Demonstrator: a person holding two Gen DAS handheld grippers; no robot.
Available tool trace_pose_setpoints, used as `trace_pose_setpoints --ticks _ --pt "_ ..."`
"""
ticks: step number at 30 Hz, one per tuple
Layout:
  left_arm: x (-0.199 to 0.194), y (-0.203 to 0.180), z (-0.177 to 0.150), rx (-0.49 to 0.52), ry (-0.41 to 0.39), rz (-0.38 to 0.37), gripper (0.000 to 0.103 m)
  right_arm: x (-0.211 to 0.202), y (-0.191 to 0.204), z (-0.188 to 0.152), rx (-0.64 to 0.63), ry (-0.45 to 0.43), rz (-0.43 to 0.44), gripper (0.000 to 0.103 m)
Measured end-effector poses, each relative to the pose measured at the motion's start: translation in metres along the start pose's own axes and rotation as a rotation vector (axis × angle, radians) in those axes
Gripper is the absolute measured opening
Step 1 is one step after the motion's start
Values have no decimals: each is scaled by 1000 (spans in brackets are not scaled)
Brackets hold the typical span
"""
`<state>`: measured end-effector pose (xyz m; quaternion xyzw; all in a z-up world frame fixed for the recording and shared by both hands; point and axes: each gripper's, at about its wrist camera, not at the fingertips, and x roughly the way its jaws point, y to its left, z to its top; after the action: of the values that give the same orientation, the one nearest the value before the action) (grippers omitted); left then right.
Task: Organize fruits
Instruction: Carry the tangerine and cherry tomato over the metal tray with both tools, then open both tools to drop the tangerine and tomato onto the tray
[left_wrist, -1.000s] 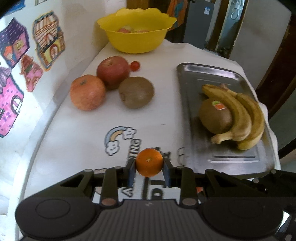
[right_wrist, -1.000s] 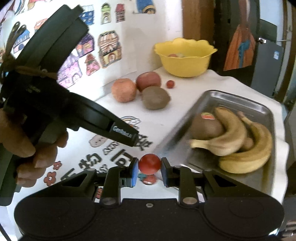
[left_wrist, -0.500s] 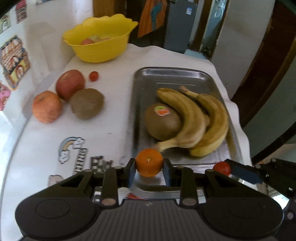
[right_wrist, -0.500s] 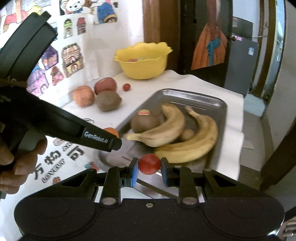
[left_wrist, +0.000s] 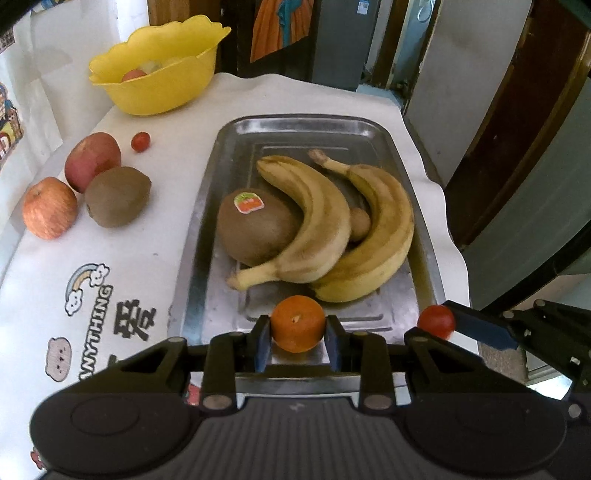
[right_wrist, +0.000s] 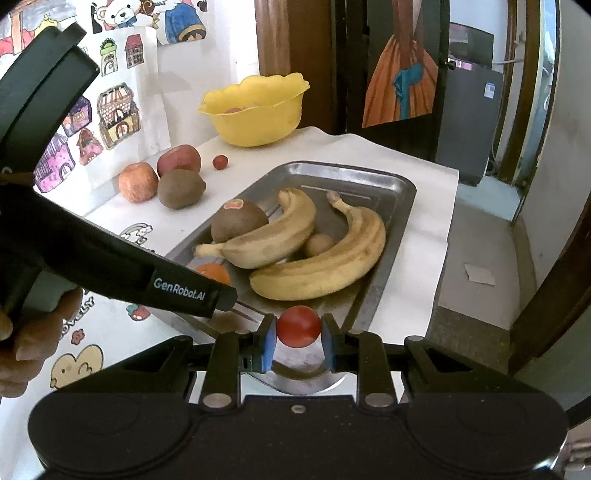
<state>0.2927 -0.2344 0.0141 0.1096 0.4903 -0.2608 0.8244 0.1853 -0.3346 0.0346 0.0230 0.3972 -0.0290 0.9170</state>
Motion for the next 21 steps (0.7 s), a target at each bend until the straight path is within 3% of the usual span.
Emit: trace_pose_setpoints --ticks 21 --pt "8 -6 -2 -28 27 20 34 12 -5 -2 -18 29 25 27"
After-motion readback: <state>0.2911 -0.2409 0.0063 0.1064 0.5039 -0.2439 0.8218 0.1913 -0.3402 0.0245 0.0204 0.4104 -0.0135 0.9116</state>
